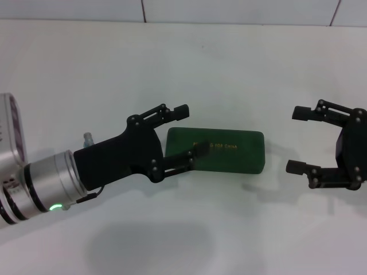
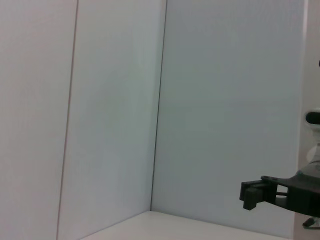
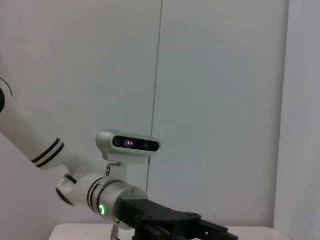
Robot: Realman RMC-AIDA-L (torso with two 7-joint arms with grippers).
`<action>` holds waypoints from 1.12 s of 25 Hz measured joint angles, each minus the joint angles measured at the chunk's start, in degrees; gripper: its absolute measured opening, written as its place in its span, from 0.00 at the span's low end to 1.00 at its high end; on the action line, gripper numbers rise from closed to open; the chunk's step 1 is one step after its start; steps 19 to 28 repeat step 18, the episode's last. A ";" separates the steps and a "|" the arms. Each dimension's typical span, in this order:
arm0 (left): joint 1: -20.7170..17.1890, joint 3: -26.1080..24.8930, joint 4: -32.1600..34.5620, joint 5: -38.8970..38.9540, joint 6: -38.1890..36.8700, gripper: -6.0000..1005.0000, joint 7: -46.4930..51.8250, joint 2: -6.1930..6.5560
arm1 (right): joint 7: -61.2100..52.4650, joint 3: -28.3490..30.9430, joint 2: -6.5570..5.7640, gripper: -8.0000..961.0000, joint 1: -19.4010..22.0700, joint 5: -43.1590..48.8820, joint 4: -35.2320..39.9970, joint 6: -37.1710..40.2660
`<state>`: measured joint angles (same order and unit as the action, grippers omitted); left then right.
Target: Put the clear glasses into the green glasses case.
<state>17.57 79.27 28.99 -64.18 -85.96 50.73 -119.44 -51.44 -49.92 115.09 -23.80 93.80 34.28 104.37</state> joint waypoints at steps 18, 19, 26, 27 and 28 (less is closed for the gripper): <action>0.11 -0.45 0.37 -0.34 -1.96 0.78 -0.18 1.16 | -0.31 -0.25 0.14 0.92 0.37 -0.11 -0.09 -1.03; 0.11 -0.45 0.37 -0.34 -1.96 0.78 -0.18 1.16 | -0.31 -0.25 0.14 0.92 0.37 -0.11 -0.09 -1.03; 0.11 -0.45 0.37 -0.34 -1.96 0.78 -0.18 1.16 | -0.31 -0.25 0.14 0.92 0.37 -0.11 -0.09 -1.03; 0.11 -0.45 0.37 -0.34 -1.96 0.78 -0.18 1.16 | -0.31 -0.25 0.14 0.92 0.37 -0.11 -0.09 -1.03; 0.11 -0.45 0.37 -0.34 -1.96 0.78 -0.18 1.16 | -0.31 -0.25 0.14 0.92 0.37 -0.11 -0.09 -1.03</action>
